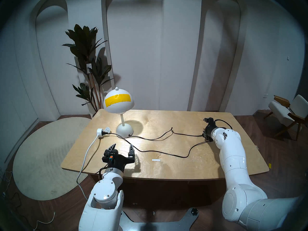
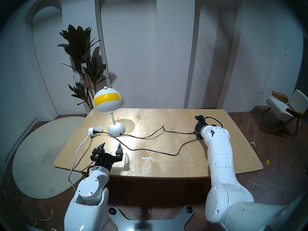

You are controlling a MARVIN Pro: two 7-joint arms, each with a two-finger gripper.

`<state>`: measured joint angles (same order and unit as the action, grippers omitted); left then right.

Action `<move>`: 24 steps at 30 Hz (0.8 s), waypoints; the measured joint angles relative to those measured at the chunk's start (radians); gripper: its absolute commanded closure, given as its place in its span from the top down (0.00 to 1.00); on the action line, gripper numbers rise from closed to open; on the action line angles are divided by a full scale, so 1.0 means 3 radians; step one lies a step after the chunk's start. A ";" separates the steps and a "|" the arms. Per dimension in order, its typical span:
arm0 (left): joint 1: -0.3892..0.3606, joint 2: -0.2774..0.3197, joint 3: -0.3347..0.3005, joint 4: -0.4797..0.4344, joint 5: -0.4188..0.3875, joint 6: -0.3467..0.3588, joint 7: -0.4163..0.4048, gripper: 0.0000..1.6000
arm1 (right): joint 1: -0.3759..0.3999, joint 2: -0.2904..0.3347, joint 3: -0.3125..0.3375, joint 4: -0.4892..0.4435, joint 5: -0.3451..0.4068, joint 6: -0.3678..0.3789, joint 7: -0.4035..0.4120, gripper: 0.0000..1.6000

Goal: Turn on the table lamp by pressing the switch

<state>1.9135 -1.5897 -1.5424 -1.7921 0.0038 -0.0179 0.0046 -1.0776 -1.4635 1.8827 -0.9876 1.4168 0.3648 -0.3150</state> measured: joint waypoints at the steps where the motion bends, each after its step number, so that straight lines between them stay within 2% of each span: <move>1: 0.0000 0.0000 0.0000 0.0000 0.0000 0.0000 0.0000 1.00 | 0.0006 0.0001 0.0008 0.0010 0.0006 -0.0005 0.0001 1.00; 11: 0.0000 0.0000 0.0000 0.0000 0.0001 0.0000 0.0000 1.00 | 0.0018 0.0033 0.0040 0.0025 0.0020 -0.0047 -0.0003 1.00; 24: -0.0001 -0.0001 -0.0001 0.0006 0.0002 0.0000 0.0000 1.00 | -0.0025 0.0095 -0.0361 -0.0494 -0.0270 0.0131 0.0068 1.00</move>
<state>1.9132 -1.5900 -1.5425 -1.7903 0.0043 -0.0180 0.0046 -1.0851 -1.4350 1.7745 -1.1357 1.3357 0.4040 -0.2944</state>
